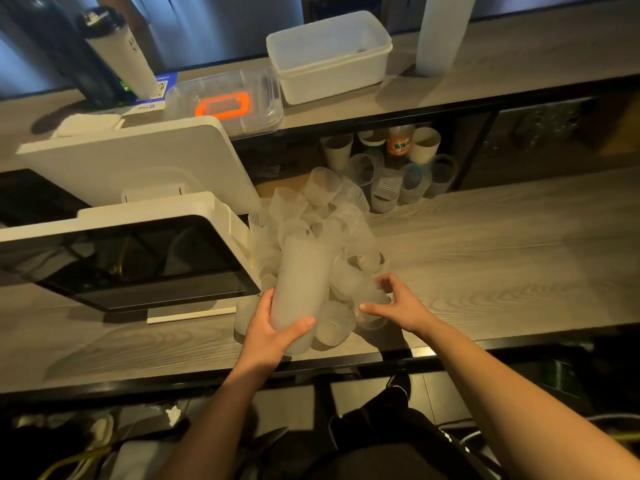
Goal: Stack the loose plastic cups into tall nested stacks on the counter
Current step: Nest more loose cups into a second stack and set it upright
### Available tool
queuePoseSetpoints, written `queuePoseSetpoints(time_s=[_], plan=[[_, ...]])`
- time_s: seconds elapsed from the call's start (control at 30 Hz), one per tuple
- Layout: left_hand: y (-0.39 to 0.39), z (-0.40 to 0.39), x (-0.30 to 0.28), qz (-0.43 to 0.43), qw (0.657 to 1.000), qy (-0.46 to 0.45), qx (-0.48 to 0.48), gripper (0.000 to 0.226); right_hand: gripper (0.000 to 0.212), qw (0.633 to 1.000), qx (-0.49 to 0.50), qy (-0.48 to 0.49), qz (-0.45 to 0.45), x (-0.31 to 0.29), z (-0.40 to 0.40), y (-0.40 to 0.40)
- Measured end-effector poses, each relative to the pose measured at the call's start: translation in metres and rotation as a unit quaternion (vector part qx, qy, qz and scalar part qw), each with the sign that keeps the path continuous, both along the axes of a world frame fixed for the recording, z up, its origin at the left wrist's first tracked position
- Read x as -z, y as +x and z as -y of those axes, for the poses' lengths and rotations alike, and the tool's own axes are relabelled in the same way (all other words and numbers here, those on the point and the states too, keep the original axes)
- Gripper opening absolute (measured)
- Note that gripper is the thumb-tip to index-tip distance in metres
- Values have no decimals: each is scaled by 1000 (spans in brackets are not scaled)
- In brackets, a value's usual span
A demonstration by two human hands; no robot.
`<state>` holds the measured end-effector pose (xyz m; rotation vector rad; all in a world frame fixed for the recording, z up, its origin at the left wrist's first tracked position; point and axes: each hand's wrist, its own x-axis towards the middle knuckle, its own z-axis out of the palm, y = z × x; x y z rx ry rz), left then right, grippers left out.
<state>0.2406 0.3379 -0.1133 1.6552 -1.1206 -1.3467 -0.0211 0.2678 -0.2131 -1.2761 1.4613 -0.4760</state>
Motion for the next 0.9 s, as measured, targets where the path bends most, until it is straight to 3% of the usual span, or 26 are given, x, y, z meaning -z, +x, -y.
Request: queuePoseSetpoints(time_s=[0.33, 0.43, 0.57, 0.67, 0.9], plan=[[-8, 8, -5, 8, 1000, -19, 10, 78, 55, 981, 136, -51, 129, -46, 1, -7], [-9, 9, -4, 15, 999, -21, 23, 77, 66, 968, 178, -61, 168, -61, 7, -8], [-10, 9, -2, 35, 998, -31, 50, 79, 81, 956, 162, -74, 235, -91, 12, -8], [-10, 9, -1, 47, 997, -34, 59, 86, 77, 946, 153, -94, 272, -112, 13, -6], [-8, 9, -10, 102, 990, -39, 91, 88, 79, 961, 106, -144, 212, -141, 18, -1]])
